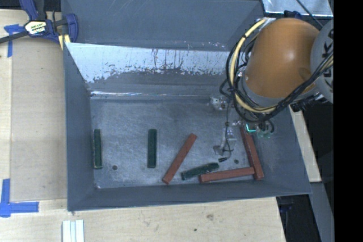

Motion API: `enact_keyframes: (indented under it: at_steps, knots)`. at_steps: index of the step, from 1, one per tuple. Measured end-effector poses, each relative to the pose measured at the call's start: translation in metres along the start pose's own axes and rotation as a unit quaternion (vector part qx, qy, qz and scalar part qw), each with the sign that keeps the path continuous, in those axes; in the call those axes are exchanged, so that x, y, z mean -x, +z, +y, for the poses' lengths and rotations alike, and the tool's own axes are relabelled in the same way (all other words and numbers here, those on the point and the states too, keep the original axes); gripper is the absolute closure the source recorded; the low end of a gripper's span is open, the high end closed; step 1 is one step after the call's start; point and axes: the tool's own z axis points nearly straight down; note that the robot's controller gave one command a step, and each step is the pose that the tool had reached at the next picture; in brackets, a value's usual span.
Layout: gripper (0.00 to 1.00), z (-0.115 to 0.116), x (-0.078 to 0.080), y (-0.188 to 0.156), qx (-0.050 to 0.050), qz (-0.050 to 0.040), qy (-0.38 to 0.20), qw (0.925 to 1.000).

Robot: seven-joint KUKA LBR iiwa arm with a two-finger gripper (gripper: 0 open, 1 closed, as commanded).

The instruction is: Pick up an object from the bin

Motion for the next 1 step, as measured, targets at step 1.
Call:
enact_keyframes:
  at_steps: [1]
  knots:
    - [0.0, 0.0, 0.0016, -0.0043, 0.0, -0.0043, 0.0, 1.0]
